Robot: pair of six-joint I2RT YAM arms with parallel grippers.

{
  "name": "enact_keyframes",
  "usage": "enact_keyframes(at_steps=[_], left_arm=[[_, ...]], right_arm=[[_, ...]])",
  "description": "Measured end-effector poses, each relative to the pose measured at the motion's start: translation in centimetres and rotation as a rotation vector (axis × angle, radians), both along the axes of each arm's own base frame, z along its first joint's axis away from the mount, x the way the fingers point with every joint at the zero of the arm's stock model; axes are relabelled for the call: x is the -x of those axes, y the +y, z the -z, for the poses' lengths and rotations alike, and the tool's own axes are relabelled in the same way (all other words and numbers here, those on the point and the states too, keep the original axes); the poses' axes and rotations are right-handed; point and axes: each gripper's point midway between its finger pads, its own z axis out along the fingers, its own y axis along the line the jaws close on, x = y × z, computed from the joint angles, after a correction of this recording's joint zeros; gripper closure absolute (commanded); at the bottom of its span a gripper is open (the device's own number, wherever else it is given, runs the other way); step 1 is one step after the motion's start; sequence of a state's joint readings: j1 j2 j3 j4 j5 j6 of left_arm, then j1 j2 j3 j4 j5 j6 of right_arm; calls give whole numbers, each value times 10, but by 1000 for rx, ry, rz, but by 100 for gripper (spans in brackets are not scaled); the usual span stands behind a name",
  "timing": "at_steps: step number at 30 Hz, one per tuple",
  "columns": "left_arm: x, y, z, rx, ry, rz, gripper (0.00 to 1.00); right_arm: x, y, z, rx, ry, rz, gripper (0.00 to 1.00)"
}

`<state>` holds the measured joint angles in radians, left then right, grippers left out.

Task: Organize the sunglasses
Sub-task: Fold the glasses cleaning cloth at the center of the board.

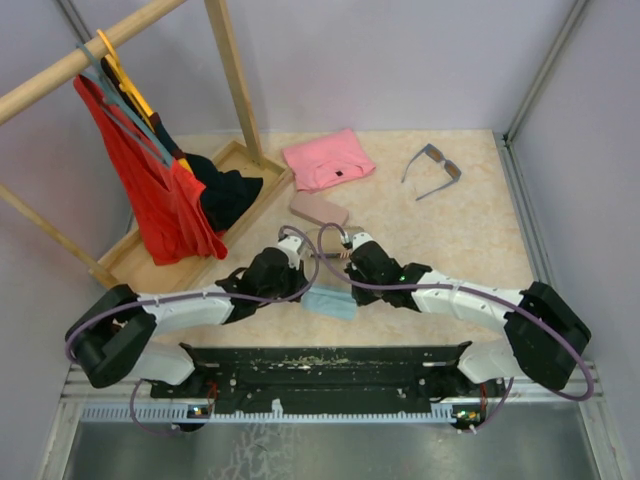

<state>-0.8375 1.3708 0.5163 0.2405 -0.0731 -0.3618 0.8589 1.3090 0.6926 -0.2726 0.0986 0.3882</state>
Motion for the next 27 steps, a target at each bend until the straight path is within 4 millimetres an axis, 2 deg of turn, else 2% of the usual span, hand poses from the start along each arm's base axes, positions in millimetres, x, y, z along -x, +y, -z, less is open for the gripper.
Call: enact_keyframes(at_steps=[4, 16, 27], left_arm=[[6, 4, 3, 2, 7, 9, 87], [9, 5, -1, 19, 0, 17, 89], [14, 7, -1, 35, 17, 7, 78]], right_arm=[[7, -1, 7, -1, 29, -11, 100], [17, 8, 5, -43, 63, -38, 100], [30, 13, 8, -51, 93, -61, 100]])
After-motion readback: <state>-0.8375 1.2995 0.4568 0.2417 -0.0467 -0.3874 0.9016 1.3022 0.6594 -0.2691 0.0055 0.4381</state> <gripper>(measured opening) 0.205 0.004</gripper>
